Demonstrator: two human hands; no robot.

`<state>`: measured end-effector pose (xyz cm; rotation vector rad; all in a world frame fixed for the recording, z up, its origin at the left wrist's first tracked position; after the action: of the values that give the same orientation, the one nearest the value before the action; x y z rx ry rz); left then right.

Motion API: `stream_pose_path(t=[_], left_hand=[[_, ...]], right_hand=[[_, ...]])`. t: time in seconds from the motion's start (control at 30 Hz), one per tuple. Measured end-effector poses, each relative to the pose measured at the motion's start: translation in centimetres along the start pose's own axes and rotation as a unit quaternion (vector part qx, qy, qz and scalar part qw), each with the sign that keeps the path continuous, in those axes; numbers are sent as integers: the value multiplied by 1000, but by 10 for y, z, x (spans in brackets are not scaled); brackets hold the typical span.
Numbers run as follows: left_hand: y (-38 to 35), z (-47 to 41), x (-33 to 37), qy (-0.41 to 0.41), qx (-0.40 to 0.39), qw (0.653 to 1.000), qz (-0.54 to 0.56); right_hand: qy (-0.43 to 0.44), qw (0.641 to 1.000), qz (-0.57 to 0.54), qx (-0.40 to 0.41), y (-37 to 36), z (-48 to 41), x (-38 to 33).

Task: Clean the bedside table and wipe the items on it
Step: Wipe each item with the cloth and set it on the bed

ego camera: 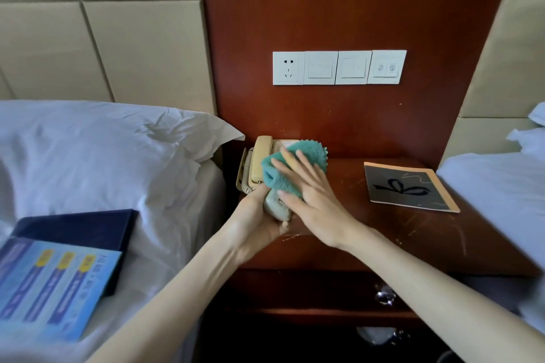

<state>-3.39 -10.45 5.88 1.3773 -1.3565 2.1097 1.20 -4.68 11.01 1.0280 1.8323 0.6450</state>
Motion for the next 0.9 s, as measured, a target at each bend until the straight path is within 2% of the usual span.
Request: stream_pose_path(t=[0.1, 0.2, 0.3, 0.37, 0.5, 0.63, 0.77, 0.9], left_hand=[[-6, 3, -4, 8, 21, 999, -41], [-9, 5, 0, -40, 26, 990, -136], [-11, 9, 11, -97, 36, 975, -196], [-8, 11, 23, -127, 54, 971, -197], [3, 19, 46, -169, 71, 967, -174], [0, 19, 45, -175, 68, 964, -190], [-5, 18, 40, -167, 52, 969, -177], [-8, 19, 30, -170, 87, 958, -213]], right_hand=[[-74, 995, -59, 24, 15, -7, 22], [-136, 959, -235, 82, 21, -4, 31], [-136, 925, -340, 105, 13, -3, 17], [-129, 911, -379, 95, 6, -4, 2], [-87, 927, -360, 51, -10, -4, -24], [-76, 930, -354, 61, 1, -4, -18], [-94, 928, -355, 66, 4, -6, -6], [-138, 916, -364, 100, 11, -14, 10]])
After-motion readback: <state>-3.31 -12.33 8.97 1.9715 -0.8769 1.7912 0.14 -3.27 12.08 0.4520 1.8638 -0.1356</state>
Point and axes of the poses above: each hand's wrist, its own z-axis away from the middle knuckle, its own y-axis out of the back of the hand, x = y × z, the point moved 8 cm from there along -z, towards the middle knuckle, and after that the axes turned 2 degrees about y, right-handed, at the moved point
